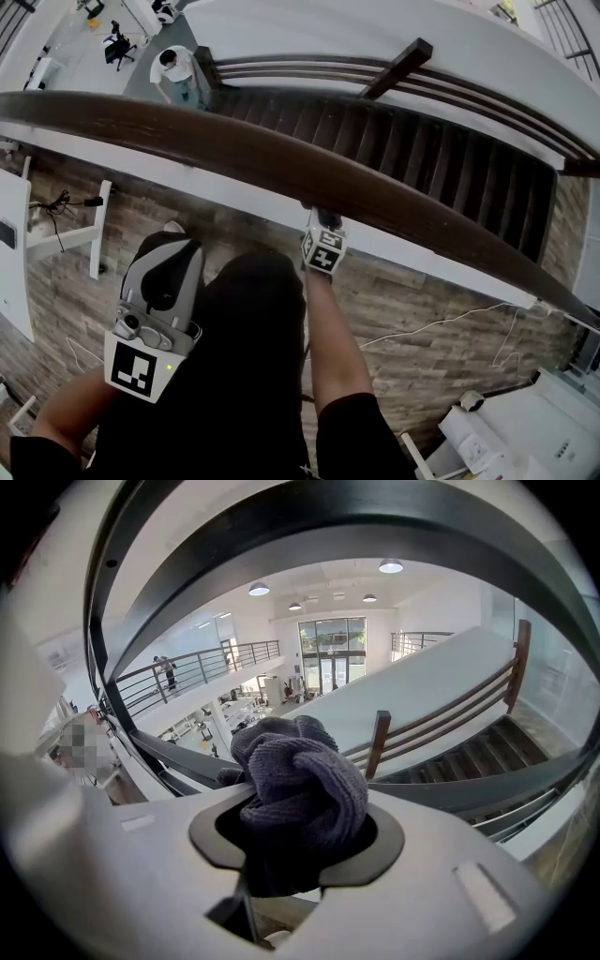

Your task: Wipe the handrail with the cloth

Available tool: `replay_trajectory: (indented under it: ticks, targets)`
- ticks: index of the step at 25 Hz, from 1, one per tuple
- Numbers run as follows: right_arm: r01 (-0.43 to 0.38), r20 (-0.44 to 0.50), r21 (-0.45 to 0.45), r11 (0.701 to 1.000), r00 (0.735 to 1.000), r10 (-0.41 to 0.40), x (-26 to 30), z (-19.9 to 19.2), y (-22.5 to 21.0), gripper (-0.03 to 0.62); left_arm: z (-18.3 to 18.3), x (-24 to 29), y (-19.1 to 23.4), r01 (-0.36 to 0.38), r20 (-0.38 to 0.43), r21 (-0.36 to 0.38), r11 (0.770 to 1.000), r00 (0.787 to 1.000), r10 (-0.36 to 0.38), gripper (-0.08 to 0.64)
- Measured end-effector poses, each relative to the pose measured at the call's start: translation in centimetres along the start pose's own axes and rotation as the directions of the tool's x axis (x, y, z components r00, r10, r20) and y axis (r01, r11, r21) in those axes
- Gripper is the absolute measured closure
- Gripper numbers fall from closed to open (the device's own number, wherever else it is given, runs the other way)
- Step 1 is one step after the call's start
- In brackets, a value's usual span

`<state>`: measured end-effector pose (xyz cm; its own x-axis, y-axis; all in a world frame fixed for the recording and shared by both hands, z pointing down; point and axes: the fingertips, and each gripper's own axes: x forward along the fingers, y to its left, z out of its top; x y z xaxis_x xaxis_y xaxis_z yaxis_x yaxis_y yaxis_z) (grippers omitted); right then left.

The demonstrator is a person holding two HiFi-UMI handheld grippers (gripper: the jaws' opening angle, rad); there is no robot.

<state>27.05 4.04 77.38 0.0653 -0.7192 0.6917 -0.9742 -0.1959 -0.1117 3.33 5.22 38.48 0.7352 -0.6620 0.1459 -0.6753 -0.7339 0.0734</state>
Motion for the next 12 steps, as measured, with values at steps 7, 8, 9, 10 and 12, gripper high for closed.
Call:
replay_trajectory:
  ticks: [7, 8, 9, 10, 12]
  targets:
    - [0.002, 0.0, 0.027, 1.0, 1.0, -0.002, -0.5, 0.0, -1.5, 0.431, -0.1, 0.3, -0.6, -0.001, -0.021, -0.005, 1.0, 1.0, 0.0, 0.56]
    - [0.006, -0.001, 0.03, 1.0, 1.0, -0.006, -0.6, -0.1, -1.8, 0.43, -0.1, 0.4, -0.7, 0.0, -0.025, -0.007, 1.0, 1.0, 0.0, 0.56]
    - [0.011, -0.002, 0.035, 0.999, 1.0, -0.011, -0.7, -0.1, -2.1, 0.43, -0.2, 0.5, -0.8, 0.001, -0.029, -0.008, 1.0, 1.0, -0.002, 0.56]
    - [0.016, -0.005, 0.039, 0.999, 1.0, -0.016, -0.9, -0.2, -2.4, 0.431, -0.2, 0.6, -0.9, 0.003, -0.032, -0.011, 1.0, 0.999, -0.003, 0.56]
    - [0.026, -0.009, 0.052, 0.998, 1.0, -0.026, -1.1, -0.4, -3.1, 0.43, -0.3, 0.8, -1.2, 0.007, -0.036, -0.016, 1.0, 0.999, -0.008, 0.56]
